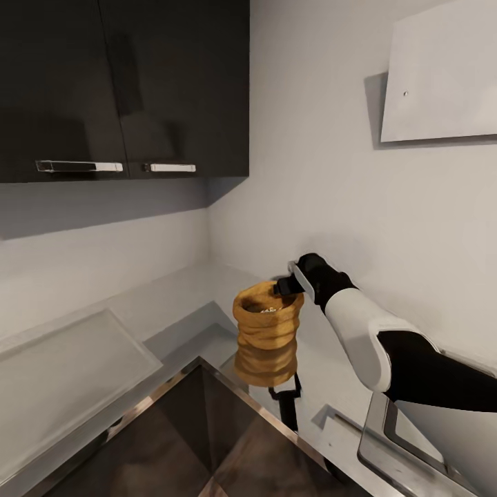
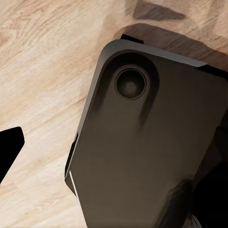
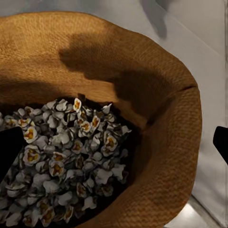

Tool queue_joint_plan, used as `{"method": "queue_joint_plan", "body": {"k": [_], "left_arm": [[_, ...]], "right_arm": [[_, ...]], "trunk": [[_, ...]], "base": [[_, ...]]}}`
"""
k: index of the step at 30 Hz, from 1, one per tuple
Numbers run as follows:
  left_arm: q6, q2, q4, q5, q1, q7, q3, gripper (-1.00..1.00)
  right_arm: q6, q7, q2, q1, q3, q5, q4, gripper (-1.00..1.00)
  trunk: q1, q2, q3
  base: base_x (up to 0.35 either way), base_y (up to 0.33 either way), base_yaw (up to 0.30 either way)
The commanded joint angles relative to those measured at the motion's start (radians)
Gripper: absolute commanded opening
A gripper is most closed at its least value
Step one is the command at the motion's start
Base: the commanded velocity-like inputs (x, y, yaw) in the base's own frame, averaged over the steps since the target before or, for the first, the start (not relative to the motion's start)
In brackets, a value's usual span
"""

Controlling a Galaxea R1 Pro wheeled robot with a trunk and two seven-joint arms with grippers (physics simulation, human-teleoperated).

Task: In the kitchen, take the popcorn bag from the countertop, put it into the microwave, and heat it until the popcorn is cooked so the cooked popcorn ends up inside the bag.

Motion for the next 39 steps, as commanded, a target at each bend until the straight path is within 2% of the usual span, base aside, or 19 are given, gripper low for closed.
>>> {"method": "queue_joint_plan", "body": {"k": [1,7,16,21,28,32,39], "left_arm": [[-0.002,0.000,-0.001,0.000,0.000,0.001,0.006,1.00],[-0.002,0.000,-0.001,0.000,0.000,0.001,0.006,1.00],[-0.002,0.000,-0.001,0.001,-0.001,0.001,0.007,1.00],[-0.002,0.000,-0.001,0.001,0.000,0.001,0.007,1.00],[-0.002,0.000,-0.001,0.002,0.000,0.001,0.007,1.00],[-0.002,0.000,-0.001,0.002,0.000,0.001,0.007,1.00],[-0.002,0.002,-0.001,0.000,0.000,0.000,0.007,1.00]], "right_arm": [[0.003,-0.003,0.001,0.000,-0.007,0.010,-0.001,1.00],[-0.004,-0.030,0.001,0.000,-0.007,0.010,-0.001,1.00],[-0.007,-0.031,0.001,0.000,-0.007,0.008,0.000,1.00],[-0.039,-0.017,0.001,0.000,-0.007,0.008,0.020,1.00],[-0.069,-0.011,-0.016,0.000,-0.007,0.010,0.028,1.00],[-0.073,-0.008,-0.045,0.000,-0.006,0.010,0.028,1.00],[-0.075,-0.007,-0.057,0.000,-0.005,0.010,0.030,1.00]], "trunk": [[0.000,-0.001,-0.001],[0.000,-0.001,-0.001],[0.000,-0.001,-0.001],[0.000,-0.001,-0.001],[0.000,-0.001,-0.001],[0.000,-0.001,-0.001],[0.000,-0.001,-0.001]], "base": [[0.000,0.000,0.000],[0.000,0.000,0.000],[0.000,0.000,0.000],[0.000,0.000,0.000],[0.000,0.000,0.000],[0.000,0.000,0.000],[0.028,0.000,0.000]]}}
